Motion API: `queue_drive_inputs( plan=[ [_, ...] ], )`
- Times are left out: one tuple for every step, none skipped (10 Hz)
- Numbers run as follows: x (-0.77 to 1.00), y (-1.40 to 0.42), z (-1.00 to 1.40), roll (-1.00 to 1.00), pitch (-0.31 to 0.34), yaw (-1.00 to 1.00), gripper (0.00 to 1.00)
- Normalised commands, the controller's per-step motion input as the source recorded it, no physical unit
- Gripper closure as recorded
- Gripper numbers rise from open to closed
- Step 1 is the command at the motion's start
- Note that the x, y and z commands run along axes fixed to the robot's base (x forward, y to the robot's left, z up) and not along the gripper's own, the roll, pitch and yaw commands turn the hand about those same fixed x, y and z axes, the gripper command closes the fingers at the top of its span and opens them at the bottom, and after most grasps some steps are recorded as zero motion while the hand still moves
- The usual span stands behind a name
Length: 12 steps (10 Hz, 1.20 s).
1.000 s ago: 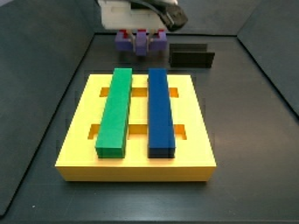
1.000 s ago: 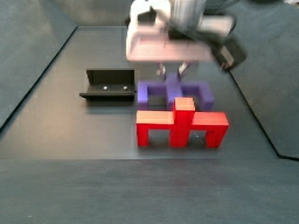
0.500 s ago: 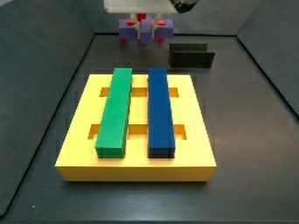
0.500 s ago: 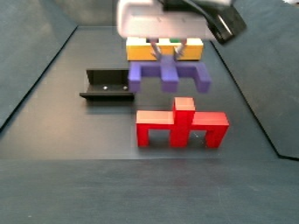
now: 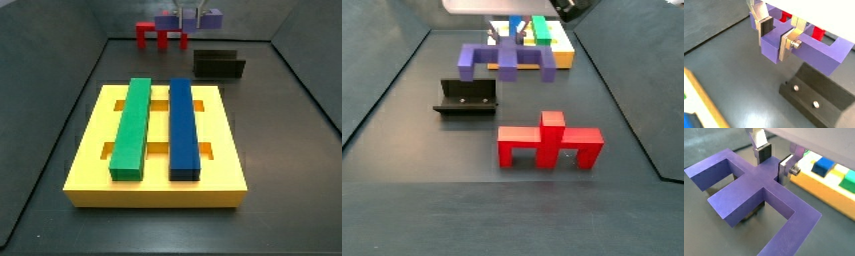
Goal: Pick up the purple object. Move up. Place the purple object on the fixture. Regrasp the purple object. Move to above the board. Insert the purple object.
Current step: Place the purple object on the fixture.
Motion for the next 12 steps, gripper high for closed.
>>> queue_drive_inputs(
  plan=[
    [0.86, -0.01, 0.23, -0.97, 0.08, -0.08, 1.0],
    [0.8, 0.0, 0.21, -1.0, 0.051, -0.09, 1.0],
    [0.75, 0.0, 0.18, -1.0, 0.029, -0.08, 1.0],
    [0.69, 0.01, 0.15, -1.0, 0.037, -0.05, 1.0],
    [0.61, 0.06, 0.08, -1.0, 0.031, -0.02, 1.0],
    [0.57, 0.11, 0.08, -1.0, 0.0, 0.0, 1.0],
    [0.48, 0.29, 0.02, -1.0, 0.0, 0.0, 1.0],
    [0.42, 0.37, 0.0, -1.0, -0.069, 0.0, 1.0],
    [0.27, 0.29, -0.17, -0.94, -0.243, 0.0, 1.0],
    [0.29, 0.27, -0.04, -1.0, -0.283, -0.1, 1.0],
    [0.23, 0.14, 0.0, -1.0, -0.36, -0.19, 1.0],
    [0.41, -0.22, -0.43, -0.62, -0.003, -0.11, 1.0]
  ],
)
